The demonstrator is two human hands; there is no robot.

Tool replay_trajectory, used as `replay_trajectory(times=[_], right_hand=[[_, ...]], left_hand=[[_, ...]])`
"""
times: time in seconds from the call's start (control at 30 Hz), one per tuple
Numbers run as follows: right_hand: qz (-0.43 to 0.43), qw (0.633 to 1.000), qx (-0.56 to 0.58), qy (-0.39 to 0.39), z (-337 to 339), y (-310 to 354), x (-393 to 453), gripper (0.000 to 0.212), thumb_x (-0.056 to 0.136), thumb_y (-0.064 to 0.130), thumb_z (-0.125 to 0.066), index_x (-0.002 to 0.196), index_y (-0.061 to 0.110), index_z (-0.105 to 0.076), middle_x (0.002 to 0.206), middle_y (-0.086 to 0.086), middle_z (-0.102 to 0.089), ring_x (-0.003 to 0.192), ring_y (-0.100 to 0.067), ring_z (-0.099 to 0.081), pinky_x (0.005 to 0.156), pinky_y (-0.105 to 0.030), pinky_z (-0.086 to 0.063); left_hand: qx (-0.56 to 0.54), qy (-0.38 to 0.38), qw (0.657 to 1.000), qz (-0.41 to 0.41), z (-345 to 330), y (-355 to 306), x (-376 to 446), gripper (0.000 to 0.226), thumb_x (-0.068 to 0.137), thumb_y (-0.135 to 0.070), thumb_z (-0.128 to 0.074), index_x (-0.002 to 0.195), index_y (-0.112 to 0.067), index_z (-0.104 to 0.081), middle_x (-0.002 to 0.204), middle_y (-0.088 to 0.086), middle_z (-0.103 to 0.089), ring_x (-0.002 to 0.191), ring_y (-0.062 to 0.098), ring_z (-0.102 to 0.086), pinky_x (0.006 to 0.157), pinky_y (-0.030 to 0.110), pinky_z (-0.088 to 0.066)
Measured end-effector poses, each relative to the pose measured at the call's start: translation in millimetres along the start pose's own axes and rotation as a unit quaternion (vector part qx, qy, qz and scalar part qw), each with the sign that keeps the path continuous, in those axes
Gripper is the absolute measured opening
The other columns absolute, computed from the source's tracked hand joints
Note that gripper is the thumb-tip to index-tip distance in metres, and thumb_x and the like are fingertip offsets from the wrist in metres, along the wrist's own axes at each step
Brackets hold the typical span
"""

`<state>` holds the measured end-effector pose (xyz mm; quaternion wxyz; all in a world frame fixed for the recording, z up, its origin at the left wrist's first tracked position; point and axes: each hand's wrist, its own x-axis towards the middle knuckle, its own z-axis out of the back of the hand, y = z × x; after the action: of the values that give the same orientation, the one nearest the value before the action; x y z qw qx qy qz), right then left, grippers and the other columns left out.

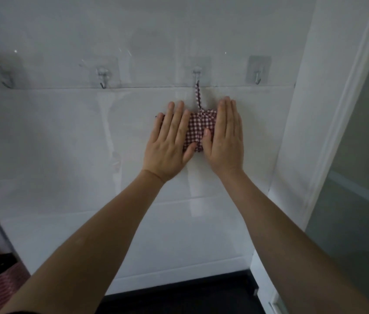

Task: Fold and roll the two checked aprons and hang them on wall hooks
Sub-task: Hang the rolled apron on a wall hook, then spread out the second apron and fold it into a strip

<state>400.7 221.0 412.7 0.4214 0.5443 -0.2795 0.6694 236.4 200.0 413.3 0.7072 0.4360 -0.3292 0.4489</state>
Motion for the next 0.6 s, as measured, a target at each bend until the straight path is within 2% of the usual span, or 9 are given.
replay_trajectory(times=[0.1, 0.17, 0.27, 0.3, 0.33, 0.37, 0.43, 0.53, 0.6], right_hand=[[-0.104, 0.994, 0.019, -0.009, 5.8, 8.3, -23.4, 0.065, 0.101, 0.029, -0.042, 0.149, -0.011, -0.022, 0.156, -0.026, -0.024, 0.147, -0.035, -0.023, 0.120, -0.043, -0.024], [-0.170, 0.985, 0.023, -0.002, 7.8, 24.3, -51.9, 0.067, 0.100, 0.026, -0.045, 0.150, -0.011, -0.019, 0.156, -0.027, -0.024, 0.146, -0.035, -0.024, 0.120, -0.040, -0.025], [-0.296, 0.953, 0.016, 0.064, 0.0, 69.0, -102.8, 0.066, 0.092, 0.015, -0.053, 0.148, -0.008, -0.026, 0.150, -0.027, -0.034, 0.139, -0.038, -0.035, 0.113, -0.041, -0.034], [-0.351, 0.932, 0.024, 0.089, -1.3, 79.8, -117.9, 0.058, 0.091, 0.012, -0.054, 0.143, -0.004, -0.036, 0.142, -0.024, -0.043, 0.131, -0.038, -0.043, 0.106, -0.042, -0.039], [-0.399, 0.910, 0.026, 0.114, 0.2, 76.0, -129.7, 0.044, 0.091, 0.011, -0.052, 0.134, 0.000, -0.047, 0.131, -0.020, -0.052, 0.119, -0.036, -0.051, 0.095, -0.041, -0.044], [-0.445, 0.880, 0.029, 0.161, 2.7, 75.2, -140.9, 0.029, 0.093, 0.012, -0.049, 0.120, 0.003, -0.054, 0.118, -0.017, -0.059, 0.105, -0.034, -0.057, 0.083, -0.039, -0.046], [-0.488, 0.816, 0.053, 0.304, -10.9, 124.2, -185.7, 0.018, 0.097, 0.015, -0.041, 0.096, 0.006, -0.056, 0.096, -0.013, -0.061, 0.078, -0.027, -0.058, 0.066, -0.036, -0.045], [-0.502, 0.714, 0.093, 0.478, -51.8, 211.8, -257.6, 0.021, 0.095, 0.012, -0.044, 0.090, -0.001, -0.059, 0.088, -0.017, -0.066, 0.070, -0.030, -0.062, 0.062, -0.039, -0.051], [-0.489, 0.671, 0.102, 0.547, -75.0, 271.8, -294.2, 0.020, 0.093, 0.009, -0.047, 0.089, -0.004, -0.062, 0.082, -0.020, -0.066, 0.066, -0.029, -0.062, 0.060, -0.036, -0.050]], left_hand=[[-0.030, 0.004, 0.999, 0.044, 5.2, -10.7, -20.1, 0.069, 0.098, -0.036, -0.045, 0.148, 0.007, -0.027, 0.157, 0.025, -0.022, 0.147, 0.038, -0.020, 0.120, 0.050, -0.019], [-0.043, 0.011, 0.998, 0.036, 6.6, -14.5, -50.5, 0.068, 0.096, -0.030, -0.048, 0.149, 0.006, -0.025, 0.157, 0.024, -0.021, 0.147, 0.038, -0.019, 0.120, 0.051, -0.020], [-0.058, 0.086, 0.993, 0.053, 18.8, -9.9, -106.9, 0.067, 0.093, -0.026, -0.041, 0.151, 0.002, -0.024, 0.159, 0.018, -0.017, 0.148, 0.036, -0.020, 0.119, 0.050, -0.022], [-0.075, 0.132, 0.987, 0.056, 21.9, -6.7, -124.8, 0.064, 0.091, -0.024, -0.039, 0.150, 0.000, -0.030, 0.158, 0.015, -0.024, 0.145, 0.035, -0.028, 0.117, 0.049, -0.028], [-0.103, 0.170, 0.979, 0.046, 23.2, -9.7, -134.7, 0.058, 0.089, -0.023, -0.038, 0.144, -0.004, -0.043, 0.150, 0.012, -0.041, 0.136, 0.035, -0.043, 0.110, 0.045, -0.038], [-0.127, 0.232, 0.963, 0.049, 28.7, -8.2, -144.2, 0.048, 0.090, -0.022, -0.038, 0.131, -0.009, -0.057, 0.133, 0.009, -0.060, 0.118, 0.034, -0.058, 0.097, 0.040, -0.046], [-0.151, 0.393, 0.906, 0.052, 49.9, 36.4, -214.6, 0.031, 0.096, -0.025, -0.037, 0.109, -0.014, -0.063, 0.101, 0.007, -0.070, 0.089, 0.030, -0.064, 0.075, 0.033, -0.047], [-0.154, 0.524, 0.833, 0.089, 79.0, 117.2, -326.7, 0.032, 0.098, -0.031, -0.037, 0.108, -0.015, -0.063, 0.103, 0.006, -0.068, 0.091, 0.028, -0.062, 0.074, 0.032, -0.046], [-0.138, 0.559, 0.804, 0.148, 89.5, 160.5, -391.4, 0.033, 0.098, -0.032, -0.039, 0.113, -0.015, -0.064, 0.113, 0.007, -0.065, 0.101, 0.029, -0.062, 0.081, 0.034, -0.047]])
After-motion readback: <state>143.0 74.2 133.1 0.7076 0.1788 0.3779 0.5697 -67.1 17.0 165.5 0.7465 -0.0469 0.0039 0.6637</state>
